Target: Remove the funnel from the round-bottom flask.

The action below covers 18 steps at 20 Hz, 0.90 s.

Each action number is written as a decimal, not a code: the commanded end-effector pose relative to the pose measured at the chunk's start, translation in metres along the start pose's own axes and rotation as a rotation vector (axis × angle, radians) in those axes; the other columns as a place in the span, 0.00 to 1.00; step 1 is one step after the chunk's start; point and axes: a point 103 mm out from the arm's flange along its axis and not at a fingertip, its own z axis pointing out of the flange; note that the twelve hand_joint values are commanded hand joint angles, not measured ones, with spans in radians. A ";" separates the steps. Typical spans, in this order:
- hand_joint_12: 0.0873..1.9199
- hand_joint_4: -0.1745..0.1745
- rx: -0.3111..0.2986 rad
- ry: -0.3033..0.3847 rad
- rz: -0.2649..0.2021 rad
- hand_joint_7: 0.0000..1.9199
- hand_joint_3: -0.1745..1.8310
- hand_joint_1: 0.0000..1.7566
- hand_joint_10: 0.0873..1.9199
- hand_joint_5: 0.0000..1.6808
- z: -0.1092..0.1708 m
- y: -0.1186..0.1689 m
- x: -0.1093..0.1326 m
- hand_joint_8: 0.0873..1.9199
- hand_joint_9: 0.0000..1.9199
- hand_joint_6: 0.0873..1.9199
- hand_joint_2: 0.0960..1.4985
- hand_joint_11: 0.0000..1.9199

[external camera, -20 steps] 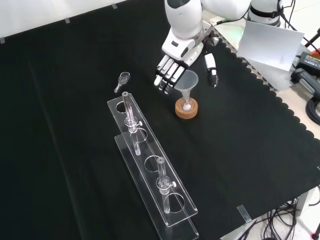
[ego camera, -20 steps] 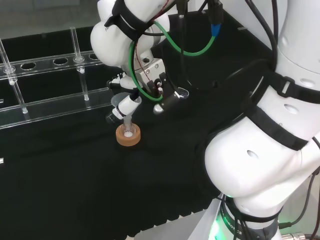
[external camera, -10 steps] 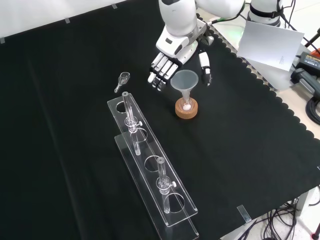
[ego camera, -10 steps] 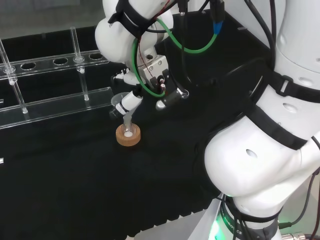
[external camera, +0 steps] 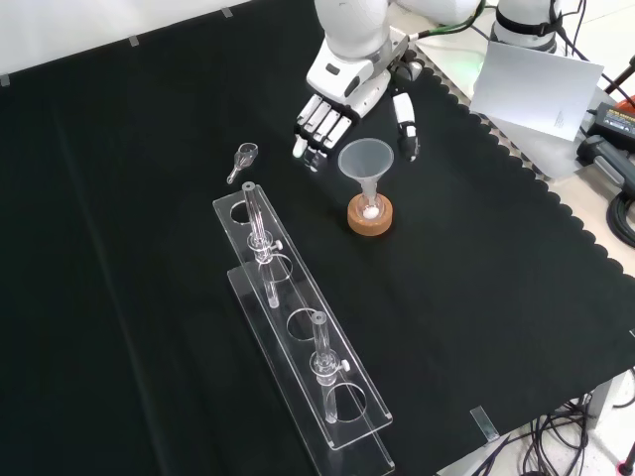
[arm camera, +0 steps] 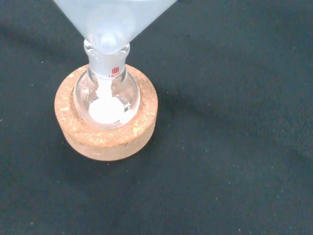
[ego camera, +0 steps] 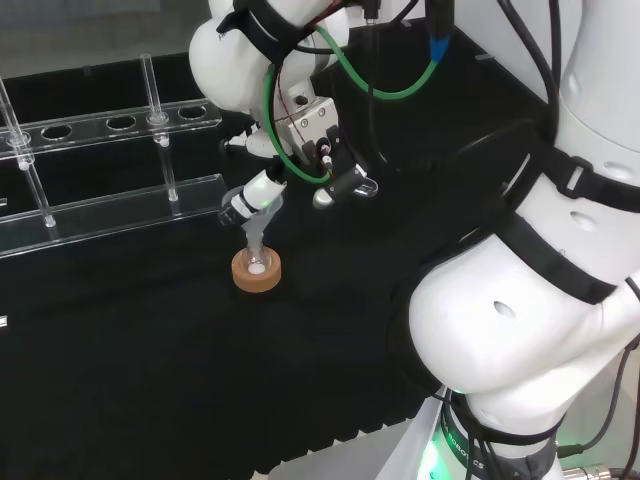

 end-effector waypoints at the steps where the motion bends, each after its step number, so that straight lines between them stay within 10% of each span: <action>1: 0.66 0.38 0.017 -0.005 -0.017 0.02 0.09 0.14 0.18 0.00 0.001 -0.008 0.004 0.26 0.00 0.00 0.41 0.00; 18: 0.65 0.39 0.055 -0.044 -0.030 0.03 0.09 0.13 0.17 0.05 0.014 -0.010 0.016 0.28 0.00 0.00 0.42 0.00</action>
